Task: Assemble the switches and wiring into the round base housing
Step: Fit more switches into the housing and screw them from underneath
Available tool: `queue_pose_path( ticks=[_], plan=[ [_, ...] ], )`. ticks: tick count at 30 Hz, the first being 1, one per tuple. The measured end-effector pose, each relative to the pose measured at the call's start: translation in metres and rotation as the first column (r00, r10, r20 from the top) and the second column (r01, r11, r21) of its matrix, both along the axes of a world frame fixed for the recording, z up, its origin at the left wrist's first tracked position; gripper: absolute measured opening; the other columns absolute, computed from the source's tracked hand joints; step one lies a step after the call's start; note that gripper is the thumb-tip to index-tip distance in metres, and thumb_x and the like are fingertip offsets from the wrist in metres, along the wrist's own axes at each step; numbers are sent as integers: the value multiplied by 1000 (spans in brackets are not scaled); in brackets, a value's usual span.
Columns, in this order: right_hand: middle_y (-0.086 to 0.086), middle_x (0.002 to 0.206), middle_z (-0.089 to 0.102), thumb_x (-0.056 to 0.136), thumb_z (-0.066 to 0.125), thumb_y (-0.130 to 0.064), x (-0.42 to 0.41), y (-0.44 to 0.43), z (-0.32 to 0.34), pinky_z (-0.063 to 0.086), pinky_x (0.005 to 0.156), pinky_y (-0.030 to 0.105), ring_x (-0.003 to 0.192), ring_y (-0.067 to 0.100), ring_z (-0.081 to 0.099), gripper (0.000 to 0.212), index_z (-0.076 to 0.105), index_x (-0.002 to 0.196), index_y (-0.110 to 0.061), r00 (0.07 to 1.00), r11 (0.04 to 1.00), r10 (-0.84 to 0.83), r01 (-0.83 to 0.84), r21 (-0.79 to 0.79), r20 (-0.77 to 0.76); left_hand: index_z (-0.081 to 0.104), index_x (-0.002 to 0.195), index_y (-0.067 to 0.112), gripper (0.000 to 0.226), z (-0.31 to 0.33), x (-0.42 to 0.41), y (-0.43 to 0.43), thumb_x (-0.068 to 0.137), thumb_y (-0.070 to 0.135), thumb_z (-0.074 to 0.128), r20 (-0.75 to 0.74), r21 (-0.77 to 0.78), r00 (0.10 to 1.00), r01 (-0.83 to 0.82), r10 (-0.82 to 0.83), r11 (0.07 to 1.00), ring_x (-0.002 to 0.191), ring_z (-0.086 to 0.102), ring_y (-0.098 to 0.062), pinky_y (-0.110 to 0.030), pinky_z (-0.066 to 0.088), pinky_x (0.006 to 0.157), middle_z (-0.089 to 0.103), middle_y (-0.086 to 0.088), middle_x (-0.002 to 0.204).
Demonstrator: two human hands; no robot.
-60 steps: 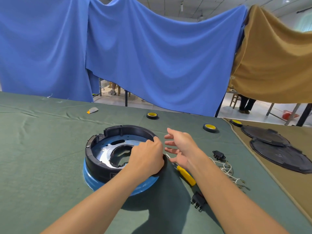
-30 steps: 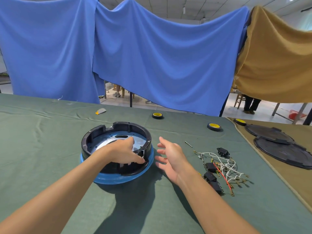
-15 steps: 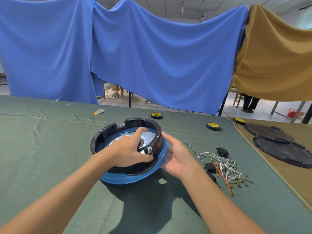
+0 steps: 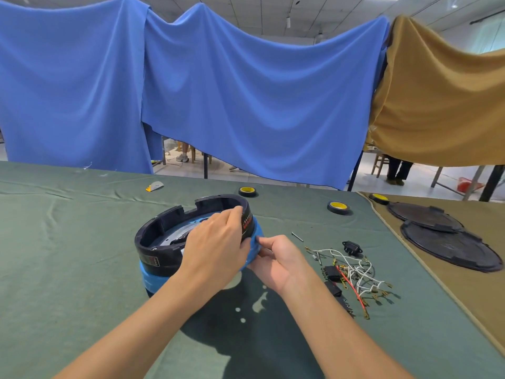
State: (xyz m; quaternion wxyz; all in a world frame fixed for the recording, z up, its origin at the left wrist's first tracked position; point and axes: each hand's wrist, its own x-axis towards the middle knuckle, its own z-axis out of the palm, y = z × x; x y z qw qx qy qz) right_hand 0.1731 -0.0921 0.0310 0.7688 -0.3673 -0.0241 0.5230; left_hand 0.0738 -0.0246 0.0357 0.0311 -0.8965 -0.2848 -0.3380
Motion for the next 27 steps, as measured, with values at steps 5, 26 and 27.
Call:
queue_pose_path(
  ticks=[5, 26, 27],
  plan=[
    [24, 103, 62, 98, 35, 5, -2, -2, 0, 51, 73, 44, 85, 35, 63, 23, 54, 106, 14, 1000, 999, 26, -26, 19, 2, 47, 137, 24, 48, 3, -2, 1, 93, 41, 54, -14, 5, 999, -31, 31, 999, 118, 50, -17, -29, 42, 91, 55, 9, 136],
    [18, 90, 71, 95, 44, 5, -7, -8, 7, 54, 72, 36, 77, 27, 67, 23, 65, 105, 5, 962, 998, 10, -24, 50, 273, 64, 98, -4, 68, 2, -6, -22, 45, 32, 88, -39, 197, 984, -162, 173, 967, 68, 64, -27, -36, 48, 58, 63, -9, 82],
    [19, 90, 71, 95, 45, 6, -7, -8, 7, 54, 74, 37, 77, 27, 67, 22, 66, 102, 5, 957, 999, -1, -14, 51, 290, 63, 98, -5, 68, 0, -6, -22, 45, 31, 88, -17, 214, 986, -160, 168, 964, 68, 64, -27, -36, 48, 58, 63, -10, 83]
  ],
)
